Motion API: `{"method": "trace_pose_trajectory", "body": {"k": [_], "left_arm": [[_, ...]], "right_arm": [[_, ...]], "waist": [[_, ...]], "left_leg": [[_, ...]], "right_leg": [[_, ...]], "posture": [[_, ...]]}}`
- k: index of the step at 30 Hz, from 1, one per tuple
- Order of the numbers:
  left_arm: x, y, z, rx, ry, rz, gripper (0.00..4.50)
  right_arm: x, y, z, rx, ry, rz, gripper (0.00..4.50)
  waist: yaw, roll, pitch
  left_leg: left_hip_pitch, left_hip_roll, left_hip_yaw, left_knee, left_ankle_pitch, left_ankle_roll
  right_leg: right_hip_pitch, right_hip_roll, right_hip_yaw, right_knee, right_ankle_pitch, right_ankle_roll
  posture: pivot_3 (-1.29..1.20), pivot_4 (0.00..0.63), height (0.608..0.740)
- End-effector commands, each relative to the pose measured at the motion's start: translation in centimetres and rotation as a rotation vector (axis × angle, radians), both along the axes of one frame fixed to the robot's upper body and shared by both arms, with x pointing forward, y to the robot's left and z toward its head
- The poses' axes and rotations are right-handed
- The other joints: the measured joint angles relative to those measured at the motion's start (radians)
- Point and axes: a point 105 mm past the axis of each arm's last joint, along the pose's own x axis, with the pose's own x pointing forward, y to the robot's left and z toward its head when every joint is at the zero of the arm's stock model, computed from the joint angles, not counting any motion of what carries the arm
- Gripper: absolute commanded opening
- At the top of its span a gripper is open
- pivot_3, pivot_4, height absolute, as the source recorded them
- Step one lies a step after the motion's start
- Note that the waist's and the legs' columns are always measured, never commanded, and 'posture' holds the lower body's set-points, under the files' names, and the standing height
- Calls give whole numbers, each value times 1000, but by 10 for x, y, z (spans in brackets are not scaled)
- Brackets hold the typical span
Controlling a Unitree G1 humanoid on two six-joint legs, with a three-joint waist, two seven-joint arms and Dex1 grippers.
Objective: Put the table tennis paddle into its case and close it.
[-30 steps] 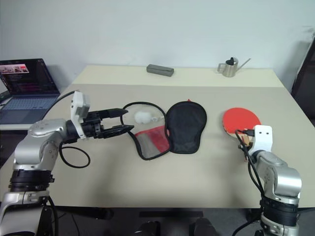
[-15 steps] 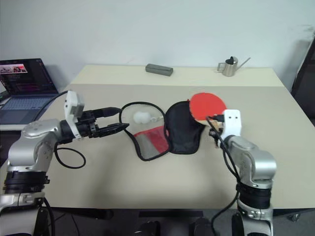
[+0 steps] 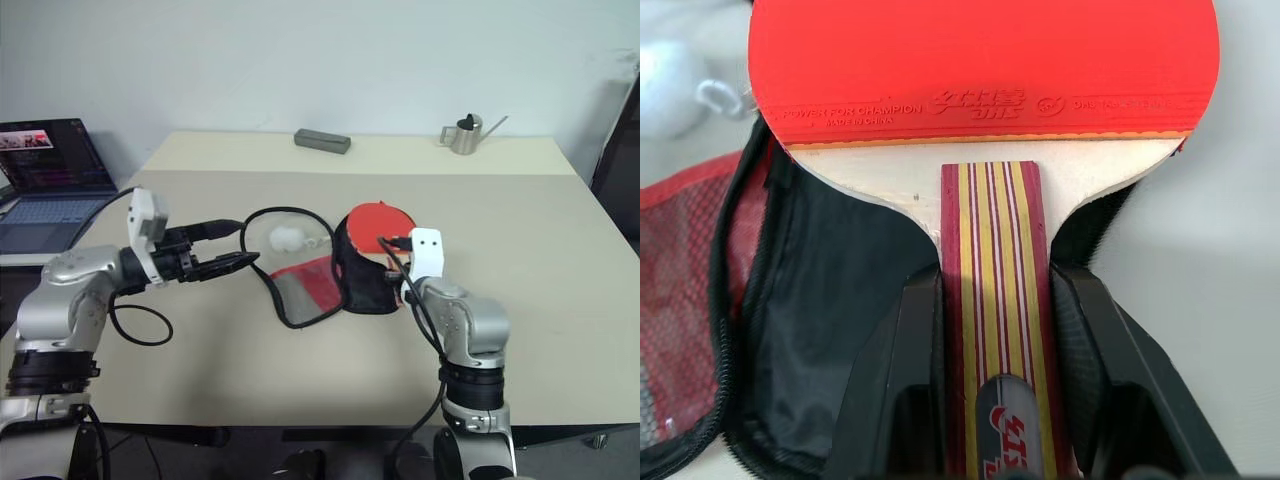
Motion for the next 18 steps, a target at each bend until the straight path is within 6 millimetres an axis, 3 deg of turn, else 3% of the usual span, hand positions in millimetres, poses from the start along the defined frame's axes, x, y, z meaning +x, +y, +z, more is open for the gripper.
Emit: {"method": "trace_pose_trajectory", "body": {"k": [1,18], "left_arm": [[-1,5,9,4,-49,11,3896],[0,-4,10,0,-65,2,3896]], "right_arm": [[3,11,21,6,-78,25,1092],[13,16,8,-73,-85,42,1092]], "waist": [[1,0,0],[0,0,0]], "left_leg": [[0,0,0,0,0,0],[0,1,1,-1,0,0]], "right_leg": [[0,0,0,0,0,0],[-1,0,0,0,0,0]], "posture": [[0,150,740],[0,150,740]]}}
